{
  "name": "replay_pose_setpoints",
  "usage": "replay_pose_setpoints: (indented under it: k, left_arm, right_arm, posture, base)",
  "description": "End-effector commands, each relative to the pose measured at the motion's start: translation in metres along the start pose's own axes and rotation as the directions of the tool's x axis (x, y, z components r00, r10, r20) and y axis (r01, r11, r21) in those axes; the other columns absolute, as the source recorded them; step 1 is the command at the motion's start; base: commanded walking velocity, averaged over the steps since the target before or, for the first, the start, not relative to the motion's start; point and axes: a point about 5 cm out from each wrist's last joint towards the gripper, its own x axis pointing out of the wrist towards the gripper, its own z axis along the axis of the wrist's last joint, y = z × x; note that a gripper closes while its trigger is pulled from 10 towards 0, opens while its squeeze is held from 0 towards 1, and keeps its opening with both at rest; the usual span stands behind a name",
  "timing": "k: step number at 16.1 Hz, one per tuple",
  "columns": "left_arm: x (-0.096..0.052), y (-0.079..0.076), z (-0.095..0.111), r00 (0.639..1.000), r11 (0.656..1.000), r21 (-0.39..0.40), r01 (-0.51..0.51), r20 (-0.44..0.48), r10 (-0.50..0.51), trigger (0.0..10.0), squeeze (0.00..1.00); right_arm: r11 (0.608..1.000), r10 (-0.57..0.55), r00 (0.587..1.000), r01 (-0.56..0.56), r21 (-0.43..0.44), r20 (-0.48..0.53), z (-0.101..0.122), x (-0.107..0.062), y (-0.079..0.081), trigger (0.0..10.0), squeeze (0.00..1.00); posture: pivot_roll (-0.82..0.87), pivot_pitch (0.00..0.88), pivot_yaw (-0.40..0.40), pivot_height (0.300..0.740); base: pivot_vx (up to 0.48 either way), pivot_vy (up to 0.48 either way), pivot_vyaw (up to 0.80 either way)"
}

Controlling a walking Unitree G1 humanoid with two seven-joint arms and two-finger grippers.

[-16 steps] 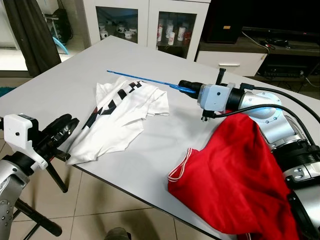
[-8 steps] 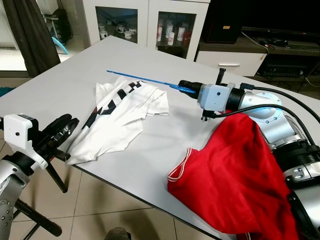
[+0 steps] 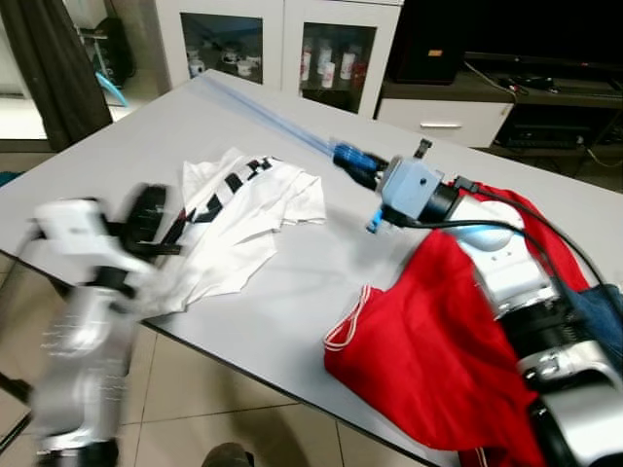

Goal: Hang hanger

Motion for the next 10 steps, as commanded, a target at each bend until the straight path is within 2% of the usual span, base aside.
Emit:
replay_pose_setpoints:
  k: [1,3,5,7,10]
  left_arm:
    - [-0.001,-0.010,-0.004,0.999,0.997,0.057,0.045,-0.022,-0.044,10.0,0.00]
    - [-0.005,-0.017,-0.005,0.996,0.992,0.089,0.091,-0.025,-0.089,10.0,0.00]
    - [-0.024,-0.033,-0.007,0.990,0.987,0.088,0.137,-0.001,-0.138,10.0,0.00]
    - [-0.038,-0.041,-0.009,0.991,0.981,0.139,0.135,0.004,-0.137,10.0,0.00]
    - [-0.041,-0.038,-0.003,0.996,0.967,0.248,0.057,0.046,-0.071,10.0,0.00]
  right_arm:
    - [0.998,-0.059,0.998,0.059,-0.006,-0.003,0.001,-0.004,-0.005,10.0,0.00]
    - [0.994,-0.110,0.994,0.110,-0.006,0.007,0.002,-0.006,-0.005,10.0,0.00]
    - [0.978,-0.208,0.977,0.207,0.036,0.038,0.005,-0.015,0.003,10.0,0.00]
    - [0.961,-0.262,0.963,0.256,0.102,0.057,0.008,-0.030,0.018,10.0,0.00]
    - [0.960,-0.272,0.960,0.267,0.078,0.063,0.012,-0.042,0.028,10.0,0.00]
  posture:
    - [0.12,0.000,-0.038,0.740]
    - [0.12,0.000,-0.033,0.740]
    - [0.12,0.000,-0.025,0.740]
    - [0.12,0.000,-0.027,0.740]
    - [0.12,0.000,-0.031,0.740]
  base:
    - [0.000,0.000,0.00]
    - [0.000,0.000,0.00]
    - [0.000,0.000,0.00]
    - [0.000,0.000,0.00]
    - [0.000,0.000,0.00]
